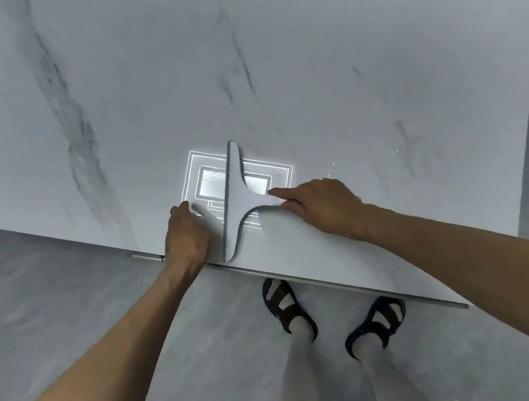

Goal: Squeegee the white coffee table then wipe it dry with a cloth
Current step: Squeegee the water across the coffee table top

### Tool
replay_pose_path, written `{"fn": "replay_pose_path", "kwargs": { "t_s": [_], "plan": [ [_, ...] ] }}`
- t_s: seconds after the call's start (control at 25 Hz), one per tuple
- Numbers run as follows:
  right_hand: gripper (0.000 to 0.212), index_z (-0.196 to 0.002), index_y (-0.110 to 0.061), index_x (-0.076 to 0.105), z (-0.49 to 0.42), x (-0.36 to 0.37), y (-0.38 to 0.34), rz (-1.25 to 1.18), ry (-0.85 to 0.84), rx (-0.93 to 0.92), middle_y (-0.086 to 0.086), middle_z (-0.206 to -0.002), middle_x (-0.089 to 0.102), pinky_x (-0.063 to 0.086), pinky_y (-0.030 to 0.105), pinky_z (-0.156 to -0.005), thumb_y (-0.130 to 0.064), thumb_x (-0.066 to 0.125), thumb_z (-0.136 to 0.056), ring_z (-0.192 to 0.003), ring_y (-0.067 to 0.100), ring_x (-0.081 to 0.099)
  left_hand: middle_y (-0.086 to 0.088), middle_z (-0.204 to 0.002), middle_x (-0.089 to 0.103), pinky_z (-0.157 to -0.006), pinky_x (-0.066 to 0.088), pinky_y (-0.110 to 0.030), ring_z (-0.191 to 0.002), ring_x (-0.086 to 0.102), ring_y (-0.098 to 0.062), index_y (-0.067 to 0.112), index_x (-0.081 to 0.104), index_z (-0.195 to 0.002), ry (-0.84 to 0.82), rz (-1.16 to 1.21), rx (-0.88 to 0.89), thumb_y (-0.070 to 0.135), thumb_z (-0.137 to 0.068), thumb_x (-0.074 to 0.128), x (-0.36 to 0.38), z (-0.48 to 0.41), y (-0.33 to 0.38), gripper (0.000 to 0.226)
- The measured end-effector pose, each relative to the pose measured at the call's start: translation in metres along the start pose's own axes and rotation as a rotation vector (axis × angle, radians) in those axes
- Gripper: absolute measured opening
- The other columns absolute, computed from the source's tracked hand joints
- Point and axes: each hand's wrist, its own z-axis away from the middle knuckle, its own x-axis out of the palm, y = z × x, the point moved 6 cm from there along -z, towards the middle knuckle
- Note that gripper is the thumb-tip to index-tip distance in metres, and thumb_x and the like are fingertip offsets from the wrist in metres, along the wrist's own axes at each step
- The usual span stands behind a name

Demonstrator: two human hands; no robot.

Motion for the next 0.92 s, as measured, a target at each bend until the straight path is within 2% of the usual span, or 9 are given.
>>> {"fn": "replay_pose_path", "kwargs": {
  "t_s": [0.16, 0.28, 0.32, 0.4, 0.56, 0.64, 0.76, 0.92],
  "plan": [
    [0.038, -0.138, -0.050, 0.041, 0.085, -0.020, 0.091, 0.032, 0.046, 0.209, -0.009, -0.106, 0.071, 0.046, 0.034, -0.072, -0.043, 0.032, -0.101, -0.092, 0.021, 0.064, -0.018, -0.118, 0.051, -0.094, 0.044, -0.042, -0.109, 0.050, -0.035, 0.003, 0.050, -0.119, -0.036, -0.095, 0.218, 0.009, -0.093, 0.034, 0.033, 0.019, 0.061, 0.031],
    [0.037, -0.136, -0.051, 0.042, 0.138, -0.031, 0.152, 0.024, 0.066, 0.350, -0.012, -0.114, 0.069, 0.041, 0.031, -0.070, -0.045, 0.034, -0.100, -0.099, 0.021, 0.064, -0.024, -0.128, 0.045, -0.097, 0.041, -0.044, -0.112, 0.046, -0.038, -0.001, 0.042, -0.129, -0.141, -0.257, 0.353, 0.003, -0.086, 0.035, 0.070, 0.036, 0.096, 0.043],
    [0.037, -0.135, -0.051, 0.044, 0.153, -0.035, 0.168, 0.017, 0.075, 0.388, -0.013, -0.117, 0.068, 0.041, 0.030, -0.071, -0.045, 0.035, -0.100, -0.102, 0.021, 0.064, -0.025, -0.135, 0.041, -0.099, 0.039, -0.045, -0.118, 0.043, -0.040, -0.001, 0.038, -0.133, -0.173, -0.337, 0.364, 0.005, -0.086, 0.033, 0.079, 0.038, 0.100, 0.048],
    [0.036, -0.133, -0.052, 0.047, 0.181, -0.048, 0.197, 0.036, 0.108, 0.457, -0.012, -0.116, 0.069, 0.040, 0.030, -0.069, -0.046, 0.037, -0.099, -0.102, 0.024, 0.064, -0.025, -0.143, 0.035, -0.102, 0.036, -0.046, -0.124, 0.038, -0.041, 0.000, 0.036, -0.136, -0.201, -0.336, 0.294, 0.006, -0.088, 0.032, 0.088, 0.039, 0.109, 0.049],
    [0.035, -0.128, -0.053, 0.052, 0.214, -0.078, 0.221, 0.092, 0.194, 0.515, -0.009, -0.107, 0.073, 0.038, 0.029, -0.062, -0.049, 0.040, -0.095, -0.092, 0.026, 0.067, -0.022, -0.130, 0.049, -0.096, 0.037, -0.043, -0.115, 0.045, -0.040, -0.001, 0.048, -0.125, -0.169, -0.158, 0.196, 0.007, -0.086, 0.031, 0.080, 0.041, 0.122, 0.043],
    [0.035, -0.127, -0.055, 0.051, 0.207, -0.083, 0.208, 0.030, 0.212, 0.490, -0.014, -0.113, 0.071, 0.038, 0.027, -0.065, -0.051, 0.042, -0.093, -0.097, 0.023, 0.066, -0.019, -0.124, 0.058, -0.096, 0.042, -0.040, -0.113, 0.054, -0.037, 0.002, 0.055, -0.119, -0.076, 0.024, 0.108, 0.015, -0.091, 0.035, 0.066, 0.039, 0.116, 0.037],
    [0.036, -0.129, -0.057, 0.048, 0.165, -0.062, 0.155, -0.093, 0.131, 0.321, -0.015, -0.124, 0.065, 0.038, 0.023, -0.076, -0.051, 0.043, -0.094, -0.111, 0.016, 0.062, -0.012, -0.122, 0.064, -0.092, 0.044, -0.034, -0.113, 0.059, -0.031, 0.010, 0.053, -0.127, -0.044, 0.164, 0.002, 0.026, -0.096, 0.037, 0.057, 0.039, 0.096, 0.038],
    [0.037, -0.134, -0.052, 0.045, 0.110, 0.006, 0.071, -0.124, -0.088, 0.074, -0.007, -0.108, 0.069, 0.036, 0.024, -0.076, -0.048, 0.043, -0.097, -0.103, 0.016, 0.061, -0.014, -0.120, 0.064, -0.083, 0.043, -0.033, -0.110, 0.059, -0.034, 0.011, 0.047, -0.132, -0.045, 0.246, -0.141, 0.026, -0.095, 0.042, 0.055, 0.042, 0.065, 0.040]
  ]
}}
